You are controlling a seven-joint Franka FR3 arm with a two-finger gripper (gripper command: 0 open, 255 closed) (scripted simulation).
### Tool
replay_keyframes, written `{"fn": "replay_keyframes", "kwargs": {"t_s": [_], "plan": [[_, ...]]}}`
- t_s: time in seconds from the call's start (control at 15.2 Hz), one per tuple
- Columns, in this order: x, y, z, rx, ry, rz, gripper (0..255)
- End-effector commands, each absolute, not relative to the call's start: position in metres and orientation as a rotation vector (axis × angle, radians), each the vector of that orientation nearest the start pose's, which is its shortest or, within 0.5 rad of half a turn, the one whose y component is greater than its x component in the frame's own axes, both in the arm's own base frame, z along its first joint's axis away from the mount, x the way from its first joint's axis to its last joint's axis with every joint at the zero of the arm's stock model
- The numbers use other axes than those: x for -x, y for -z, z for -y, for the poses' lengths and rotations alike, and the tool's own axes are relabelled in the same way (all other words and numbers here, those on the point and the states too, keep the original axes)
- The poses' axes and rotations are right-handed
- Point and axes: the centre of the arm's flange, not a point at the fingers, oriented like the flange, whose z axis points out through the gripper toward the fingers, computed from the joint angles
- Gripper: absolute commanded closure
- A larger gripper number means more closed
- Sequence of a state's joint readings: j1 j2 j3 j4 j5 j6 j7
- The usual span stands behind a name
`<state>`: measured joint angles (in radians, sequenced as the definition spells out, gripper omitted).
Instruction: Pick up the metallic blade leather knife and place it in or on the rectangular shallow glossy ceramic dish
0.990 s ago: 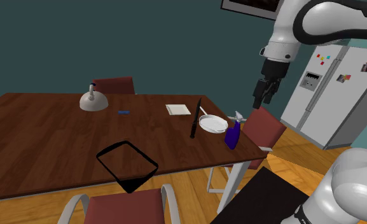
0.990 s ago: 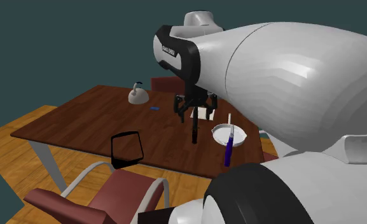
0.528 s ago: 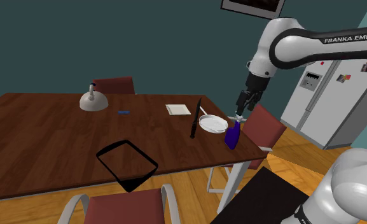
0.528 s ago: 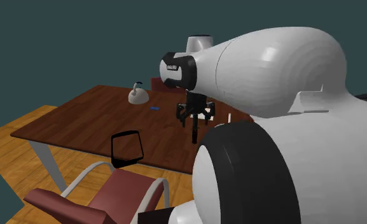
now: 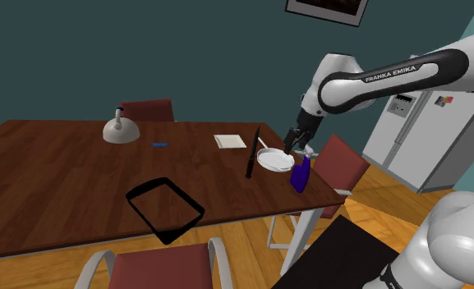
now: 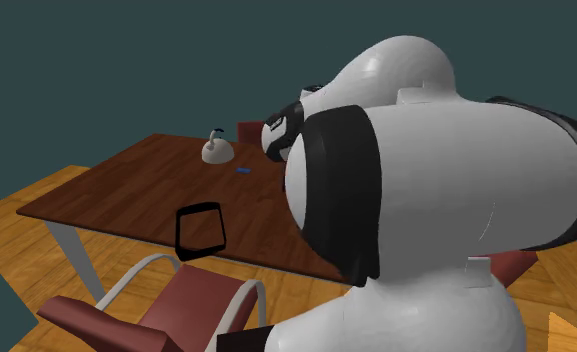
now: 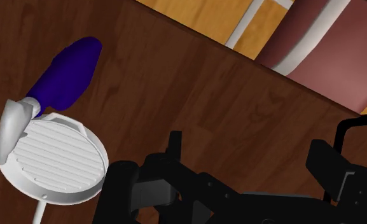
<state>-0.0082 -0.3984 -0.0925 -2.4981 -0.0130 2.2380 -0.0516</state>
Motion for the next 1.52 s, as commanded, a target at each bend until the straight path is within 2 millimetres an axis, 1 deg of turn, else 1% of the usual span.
{"fn": "replay_keyframes", "kwargs": {"t_s": [0.0, 0.59, 1.19, 1.25, 1.45], "plan": [[-0.440, -0.419, 0.051, 3.114, 0.261, -0.065, 0], [-0.517, -0.346, 0.077, 3.087, 0.434, -0.100, 0], [-0.600, -0.283, 0.105, 3.049, 0.605, -0.133, 0], [-0.603, -0.281, 0.106, 3.048, 0.611, -0.135, 0], [-0.609, -0.266, 0.106, 3.048, 0.611, -0.135, 0]]}}
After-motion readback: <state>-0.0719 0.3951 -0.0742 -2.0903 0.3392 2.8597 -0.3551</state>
